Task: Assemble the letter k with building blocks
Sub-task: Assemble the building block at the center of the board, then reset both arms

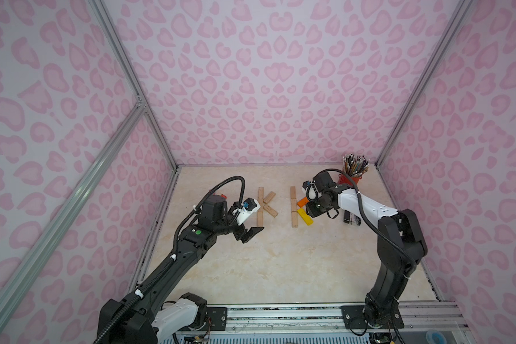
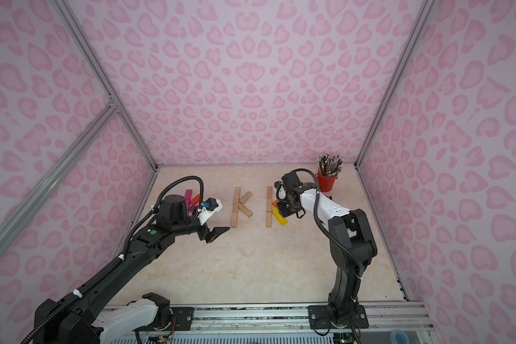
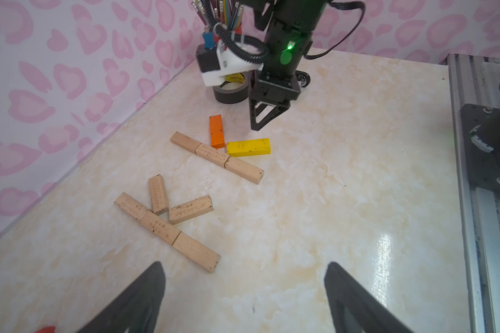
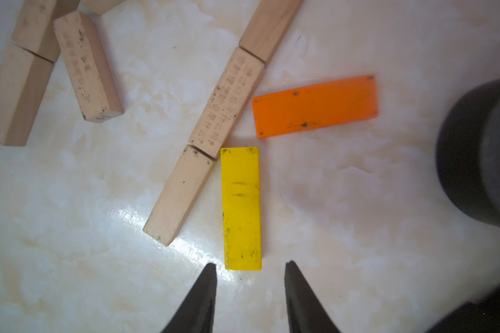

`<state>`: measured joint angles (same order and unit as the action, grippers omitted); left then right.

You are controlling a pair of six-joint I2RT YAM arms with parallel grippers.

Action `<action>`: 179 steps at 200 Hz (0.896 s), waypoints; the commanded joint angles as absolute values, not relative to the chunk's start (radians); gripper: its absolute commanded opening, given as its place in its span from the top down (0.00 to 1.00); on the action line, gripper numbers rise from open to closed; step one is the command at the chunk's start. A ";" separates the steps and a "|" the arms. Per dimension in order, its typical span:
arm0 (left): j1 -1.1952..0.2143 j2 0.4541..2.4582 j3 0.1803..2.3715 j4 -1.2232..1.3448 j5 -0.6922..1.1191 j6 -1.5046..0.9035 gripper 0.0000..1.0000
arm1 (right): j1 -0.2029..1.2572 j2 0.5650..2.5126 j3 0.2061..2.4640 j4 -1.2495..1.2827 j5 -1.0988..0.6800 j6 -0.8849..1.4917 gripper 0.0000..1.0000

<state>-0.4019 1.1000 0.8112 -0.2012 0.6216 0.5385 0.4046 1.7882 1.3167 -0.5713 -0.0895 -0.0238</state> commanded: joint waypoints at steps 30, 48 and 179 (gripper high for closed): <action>-0.398 1.063 0.794 -0.032 0.307 0.201 0.12 | 0.293 1.466 1.038 -0.369 0.030 0.126 0.46; -0.372 1.035 0.734 0.049 0.184 0.102 0.11 | 0.244 1.340 0.906 -0.270 0.148 0.178 0.35; 0.052 1.075 0.150 0.877 0.031 0.032 0.03 | 0.124 1.486 0.542 0.517 0.417 0.087 0.11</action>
